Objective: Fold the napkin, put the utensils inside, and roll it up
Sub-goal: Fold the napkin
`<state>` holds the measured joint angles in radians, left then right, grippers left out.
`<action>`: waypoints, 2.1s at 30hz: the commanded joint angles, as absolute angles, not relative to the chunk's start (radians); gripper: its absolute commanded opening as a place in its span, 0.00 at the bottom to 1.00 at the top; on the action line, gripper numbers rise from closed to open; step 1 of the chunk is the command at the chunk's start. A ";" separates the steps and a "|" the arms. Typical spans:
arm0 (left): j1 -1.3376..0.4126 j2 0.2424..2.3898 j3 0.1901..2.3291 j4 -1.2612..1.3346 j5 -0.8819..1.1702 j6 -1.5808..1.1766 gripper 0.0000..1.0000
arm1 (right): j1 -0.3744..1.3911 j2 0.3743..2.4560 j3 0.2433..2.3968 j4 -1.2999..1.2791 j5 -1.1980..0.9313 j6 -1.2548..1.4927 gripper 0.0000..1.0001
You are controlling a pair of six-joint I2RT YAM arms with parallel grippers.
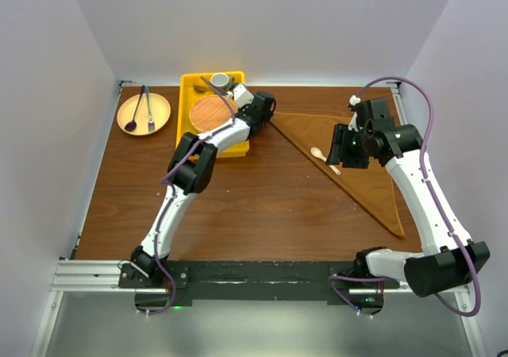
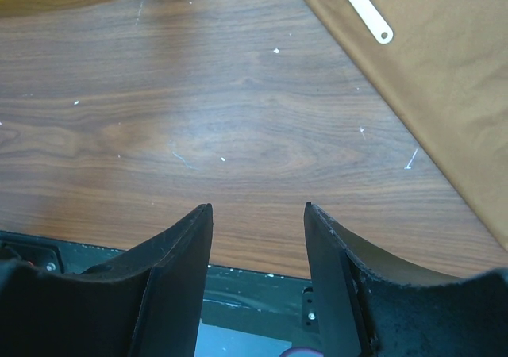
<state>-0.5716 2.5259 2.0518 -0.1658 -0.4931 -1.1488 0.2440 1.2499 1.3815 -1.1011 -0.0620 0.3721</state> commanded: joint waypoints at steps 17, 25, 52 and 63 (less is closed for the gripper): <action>-0.543 2.579 2.089 -0.086 -0.531 -1.141 0.23 | 0.249 1.238 1.437 -1.120 -0.034 0.341 0.54; -0.545 2.556 2.121 -0.015 -0.503 -1.028 0.03 | 0.250 1.238 1.457 -1.127 -0.035 0.339 0.54; -0.788 2.238 1.838 0.170 -0.209 -0.761 0.01 | 0.247 1.068 1.537 -1.166 0.107 0.456 0.56; -0.877 2.264 1.819 0.183 -0.081 -0.744 0.01 | 0.245 1.011 1.536 -1.195 0.097 0.459 0.57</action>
<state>-0.8593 2.2848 1.8191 0.1341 -0.1387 -0.7738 0.2440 1.0389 1.5059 -1.1706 0.0872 0.4438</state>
